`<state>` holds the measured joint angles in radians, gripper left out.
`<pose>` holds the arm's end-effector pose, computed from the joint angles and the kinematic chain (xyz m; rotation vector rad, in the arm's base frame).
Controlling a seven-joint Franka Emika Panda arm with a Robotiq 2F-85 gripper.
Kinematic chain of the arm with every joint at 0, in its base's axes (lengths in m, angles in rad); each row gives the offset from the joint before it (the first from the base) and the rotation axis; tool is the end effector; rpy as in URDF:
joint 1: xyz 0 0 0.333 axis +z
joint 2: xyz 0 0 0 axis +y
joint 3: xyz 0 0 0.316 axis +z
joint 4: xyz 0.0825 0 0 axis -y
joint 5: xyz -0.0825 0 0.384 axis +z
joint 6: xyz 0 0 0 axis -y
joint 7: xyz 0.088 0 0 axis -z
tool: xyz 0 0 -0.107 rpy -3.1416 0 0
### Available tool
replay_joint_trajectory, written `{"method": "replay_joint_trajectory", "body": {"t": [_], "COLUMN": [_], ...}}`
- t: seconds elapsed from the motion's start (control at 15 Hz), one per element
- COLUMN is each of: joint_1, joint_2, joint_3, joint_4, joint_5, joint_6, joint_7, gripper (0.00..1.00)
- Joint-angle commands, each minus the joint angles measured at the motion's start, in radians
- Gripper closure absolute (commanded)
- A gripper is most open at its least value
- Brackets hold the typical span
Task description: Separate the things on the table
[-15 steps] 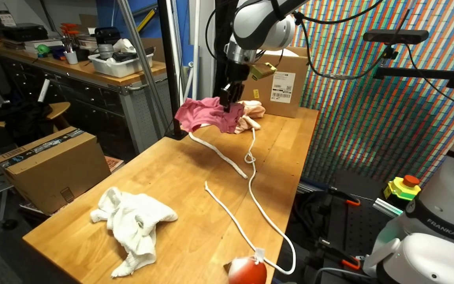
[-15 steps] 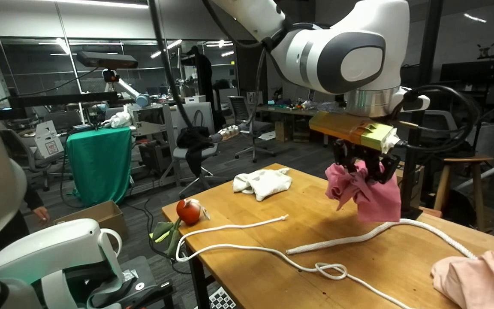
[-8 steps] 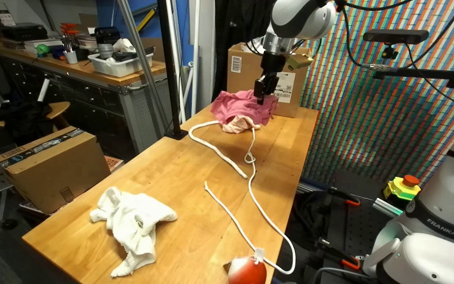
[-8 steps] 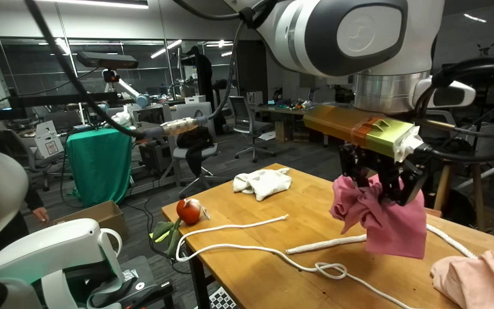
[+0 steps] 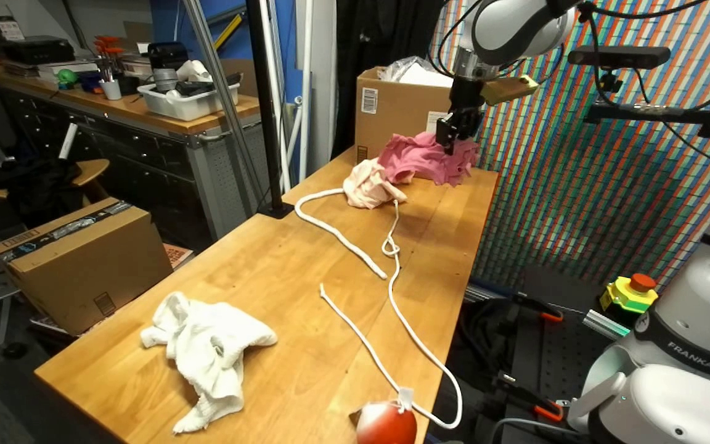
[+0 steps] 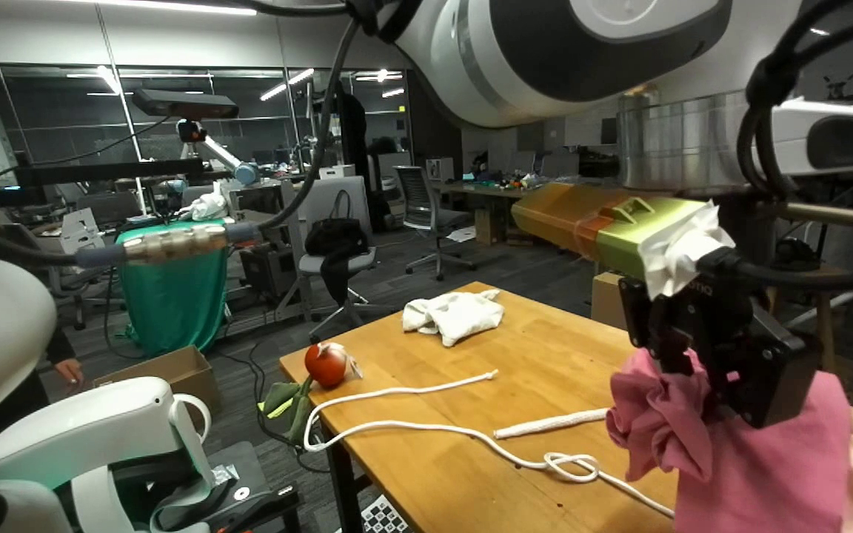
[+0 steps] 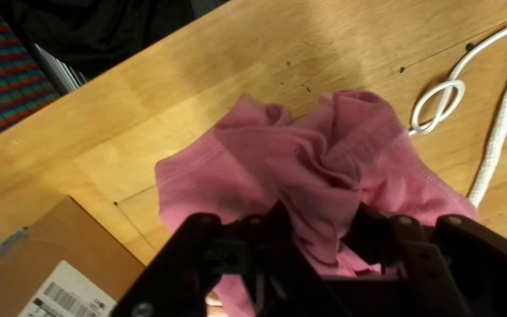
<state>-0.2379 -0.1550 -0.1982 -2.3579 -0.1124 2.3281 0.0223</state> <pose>0.4449 -0.2105 0.4010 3.0005 -0.5860 0.1670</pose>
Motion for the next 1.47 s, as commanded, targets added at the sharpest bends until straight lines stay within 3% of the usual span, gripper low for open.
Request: {"method": "replay_joint_trajectory", "body": {"t": [0.0,0.4,0.73,1.07,1.4], "joint_1": [-0.046,-0.105,-0.092,-0.061,-0.046], "joint_2": [-0.004,0.094,0.212,0.35,0.46], "joint_3": [0.001,-0.003,-0.043,-0.098,-0.125], "joint_4": [-0.027,0.016,0.096,0.211,0.307], "joint_5": [-0.125,-0.387,-0.561,-0.602,-0.547], "joint_6": [0.083,0.122,0.064,-0.045,-0.117], "joint_7": [0.207,0.621,0.965,1.204,1.263], "gripper": [0.89,0.9,0.9,0.9,0.9]}}
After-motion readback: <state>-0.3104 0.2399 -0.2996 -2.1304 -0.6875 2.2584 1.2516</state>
